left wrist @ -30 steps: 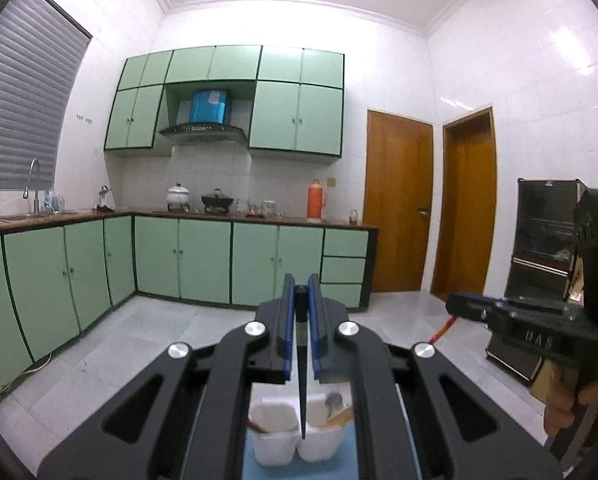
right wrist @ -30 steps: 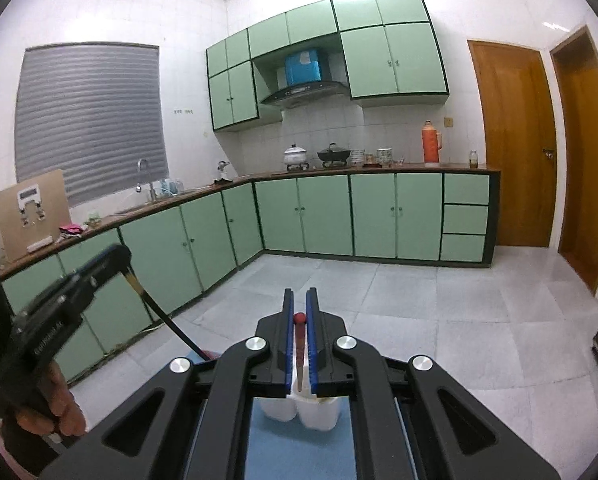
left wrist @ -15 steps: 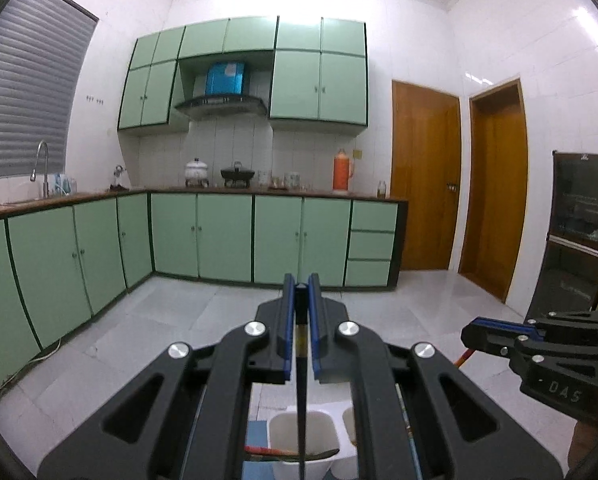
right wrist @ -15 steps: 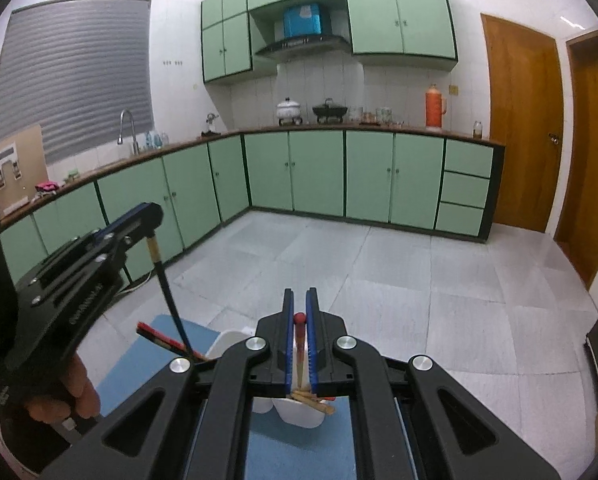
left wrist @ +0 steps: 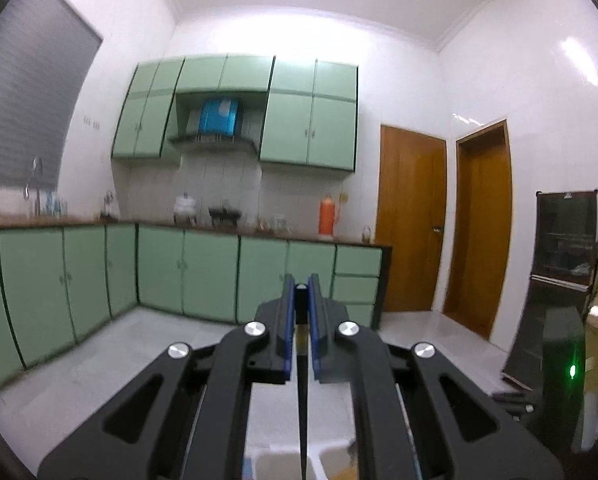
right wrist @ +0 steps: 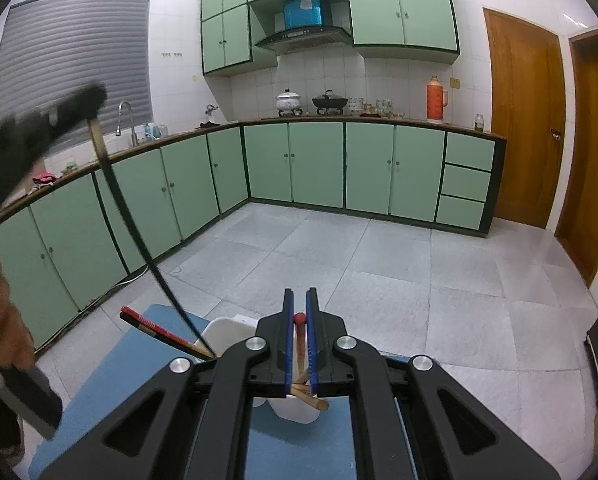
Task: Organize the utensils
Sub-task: 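Lower both chopsticks into the holder and open both grippers, then withdraw both open tools away from the holder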
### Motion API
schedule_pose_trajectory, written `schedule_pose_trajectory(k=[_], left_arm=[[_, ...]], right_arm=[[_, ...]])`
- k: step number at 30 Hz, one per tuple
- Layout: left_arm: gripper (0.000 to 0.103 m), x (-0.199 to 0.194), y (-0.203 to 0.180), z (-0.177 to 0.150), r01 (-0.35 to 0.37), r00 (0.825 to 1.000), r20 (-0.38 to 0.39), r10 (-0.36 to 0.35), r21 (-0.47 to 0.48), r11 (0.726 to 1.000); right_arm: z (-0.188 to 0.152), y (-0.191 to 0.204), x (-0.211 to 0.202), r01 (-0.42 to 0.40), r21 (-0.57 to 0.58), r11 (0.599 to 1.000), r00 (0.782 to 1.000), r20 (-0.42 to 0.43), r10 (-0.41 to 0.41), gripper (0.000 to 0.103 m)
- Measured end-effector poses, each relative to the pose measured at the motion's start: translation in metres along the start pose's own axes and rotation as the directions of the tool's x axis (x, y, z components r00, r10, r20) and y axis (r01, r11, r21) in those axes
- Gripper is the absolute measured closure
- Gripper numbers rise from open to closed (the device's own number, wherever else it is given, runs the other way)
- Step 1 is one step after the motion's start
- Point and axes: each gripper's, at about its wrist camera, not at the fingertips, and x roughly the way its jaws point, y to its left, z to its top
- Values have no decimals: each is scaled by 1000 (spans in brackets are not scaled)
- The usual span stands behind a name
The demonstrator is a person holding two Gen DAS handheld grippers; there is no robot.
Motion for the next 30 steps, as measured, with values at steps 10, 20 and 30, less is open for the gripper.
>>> schedule_pose_trajectory(k=[10,20,30], left_arm=[[97,39,-12,-56,-32,990,-134,38,51,998],[53,15,16,-61,-42,981,-186,47,30,999],[11,-56,20,-61,-83,966,-245,82,6,997]], right_arm=[[-9,-6,14,-15,5,1000,999,-49,15,97],[-16,-11,-14,12,26,1000,1000,14,-12,70],[-40,-5,-81,77,40,996,993,86,-81,24]])
